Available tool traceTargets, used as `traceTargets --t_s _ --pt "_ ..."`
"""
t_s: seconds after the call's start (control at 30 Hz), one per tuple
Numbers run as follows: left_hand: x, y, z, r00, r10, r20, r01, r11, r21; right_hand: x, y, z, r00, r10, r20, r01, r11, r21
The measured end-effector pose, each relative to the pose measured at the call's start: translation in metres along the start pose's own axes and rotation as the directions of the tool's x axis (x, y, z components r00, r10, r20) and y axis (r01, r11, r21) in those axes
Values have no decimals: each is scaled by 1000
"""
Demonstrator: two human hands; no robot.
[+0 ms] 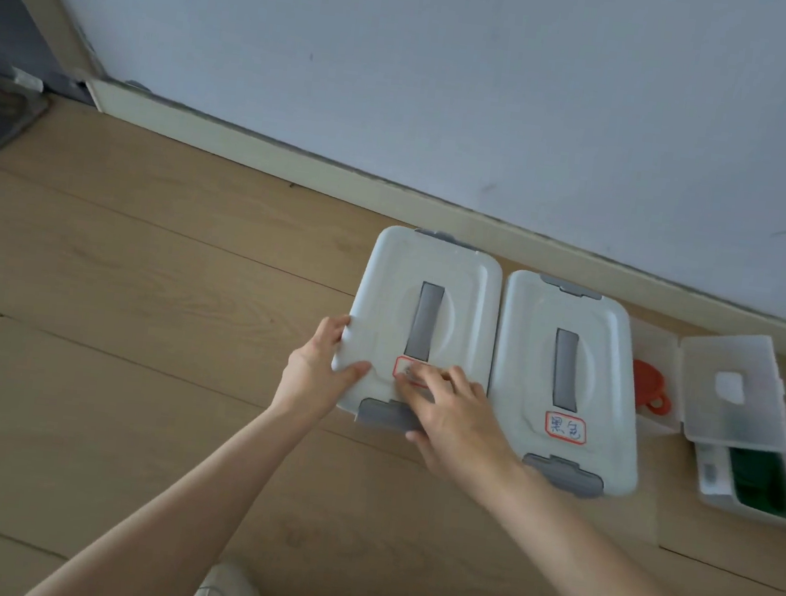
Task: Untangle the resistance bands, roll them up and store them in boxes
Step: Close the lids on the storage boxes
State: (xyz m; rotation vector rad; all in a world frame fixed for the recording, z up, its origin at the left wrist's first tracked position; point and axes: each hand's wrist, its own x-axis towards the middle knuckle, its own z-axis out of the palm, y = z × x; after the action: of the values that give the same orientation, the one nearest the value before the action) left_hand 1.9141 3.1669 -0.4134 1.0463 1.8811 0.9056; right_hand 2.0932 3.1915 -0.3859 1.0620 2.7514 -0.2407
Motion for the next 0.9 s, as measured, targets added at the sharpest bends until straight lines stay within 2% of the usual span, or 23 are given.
traceTargets --t_s 0.1,0.17,0.23,0.3,0.33,0.4,0.47,0.5,0.57,0.63,0.8,0.9 --pt "3 8 -1 1000 3 30 -6 994 110 7 3 -13 998 -5 63 3 999 39" --pt "17 18 -4 999 40 11 -41 953 301 30 23 -32 997 35 70 -49 978 205" --pt "39 33 -1 988 153 11 -143 897 419 68 57 -49 986 154 -58 -124 929 349" --pt "60 47 9 954 278 114 -293 773 563 111 91 -58 963 248 -105 -201 921 333" --pt "69 50 18 933 308 187 -354 691 630 130 105 -59 959 279 -55 -247 911 330" --pt "81 46 34 913 305 269 -402 574 713 162 130 -53 928 350 130 -372 837 402" --pt "86 37 45 920 310 241 -378 527 761 178 146 -47 891 365 270 -454 736 503" --pt "88 33 47 916 334 220 -373 513 773 182 152 -44 892 344 293 -452 681 576" --pt "87 30 49 914 356 195 -361 496 790 183 154 -38 930 312 194 -354 622 698" --pt "85 33 51 920 343 191 -351 498 793 182 153 -35 937 340 80 -290 627 723" --pt "73 64 48 952 192 236 -303 519 799 159 131 -43 906 422 -24 -338 757 559" --pt "57 95 66 946 217 240 -322 561 763 110 143 -54 847 521 -105 -367 718 592"
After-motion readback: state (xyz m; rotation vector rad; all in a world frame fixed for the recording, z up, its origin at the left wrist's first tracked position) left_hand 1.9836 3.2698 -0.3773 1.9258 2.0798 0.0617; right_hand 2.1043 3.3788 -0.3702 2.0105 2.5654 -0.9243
